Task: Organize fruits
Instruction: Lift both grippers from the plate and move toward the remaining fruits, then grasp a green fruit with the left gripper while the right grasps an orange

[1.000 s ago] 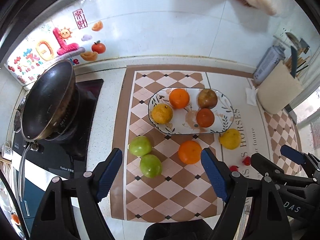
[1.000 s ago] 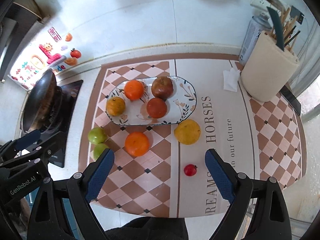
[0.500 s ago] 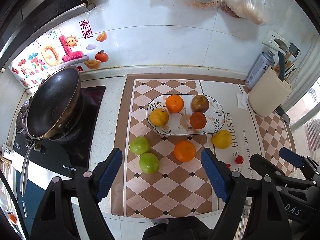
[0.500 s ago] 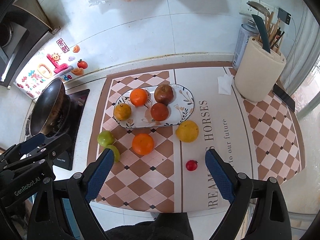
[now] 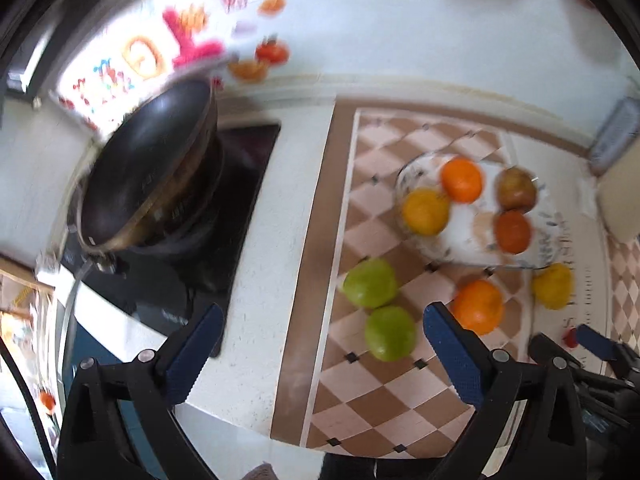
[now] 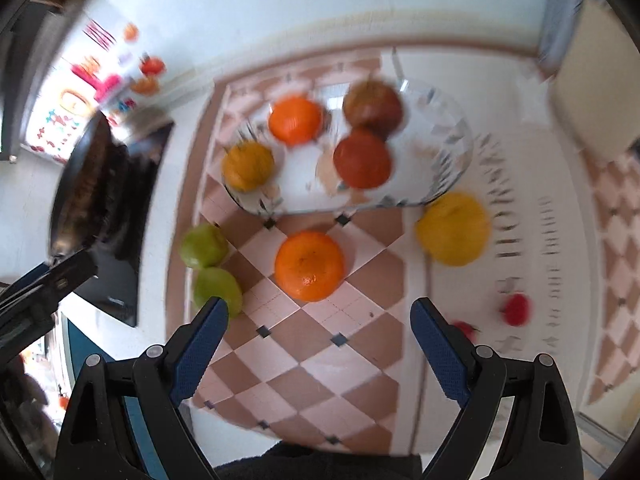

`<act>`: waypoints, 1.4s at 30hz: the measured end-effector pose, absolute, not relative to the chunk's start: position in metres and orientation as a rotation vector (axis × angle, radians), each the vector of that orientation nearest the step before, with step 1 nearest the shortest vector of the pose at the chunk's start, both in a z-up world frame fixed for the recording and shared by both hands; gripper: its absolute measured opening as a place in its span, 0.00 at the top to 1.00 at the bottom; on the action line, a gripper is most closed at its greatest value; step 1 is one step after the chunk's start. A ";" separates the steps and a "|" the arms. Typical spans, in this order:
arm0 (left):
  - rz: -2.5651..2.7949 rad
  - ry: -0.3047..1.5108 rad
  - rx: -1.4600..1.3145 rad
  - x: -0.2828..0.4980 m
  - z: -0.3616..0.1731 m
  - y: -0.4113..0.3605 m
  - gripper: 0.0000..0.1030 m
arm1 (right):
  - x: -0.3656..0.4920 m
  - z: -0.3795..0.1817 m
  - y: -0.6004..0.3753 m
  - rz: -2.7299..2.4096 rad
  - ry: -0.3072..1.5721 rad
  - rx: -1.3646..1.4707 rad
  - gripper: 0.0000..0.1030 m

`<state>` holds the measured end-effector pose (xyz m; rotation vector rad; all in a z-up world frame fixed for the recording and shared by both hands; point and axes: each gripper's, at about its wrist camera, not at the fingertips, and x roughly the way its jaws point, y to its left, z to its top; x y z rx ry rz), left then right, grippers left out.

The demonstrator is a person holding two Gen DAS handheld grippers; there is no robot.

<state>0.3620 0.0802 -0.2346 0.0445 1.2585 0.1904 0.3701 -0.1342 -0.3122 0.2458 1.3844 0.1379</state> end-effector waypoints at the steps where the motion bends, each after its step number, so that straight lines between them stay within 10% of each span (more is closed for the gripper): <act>1: 0.202 1.282 0.027 0.364 -0.242 0.085 0.00 | 0.376 -0.326 -0.129 0.137 1.397 0.220 0.09; 11: 0.259 1.522 -0.129 0.376 -0.332 0.102 0.00 | 0.409 -0.391 -0.091 0.236 1.450 0.112 0.34; 22: 0.062 1.626 -0.202 0.390 -0.368 0.064 0.02 | 0.364 -0.394 -0.132 0.244 1.567 0.124 0.35; 25: 0.040 1.633 -0.136 0.392 -0.376 0.048 0.10 | 0.359 -0.395 -0.143 0.222 1.575 0.146 0.35; 27: 0.026 1.643 -0.084 0.393 -0.381 0.037 0.47 | 0.359 -0.396 -0.146 0.213 1.577 0.169 0.34; 42: -0.042 1.631 -0.004 0.357 -0.389 -0.009 0.47 | 0.358 -0.395 -0.146 0.209 1.575 0.186 0.34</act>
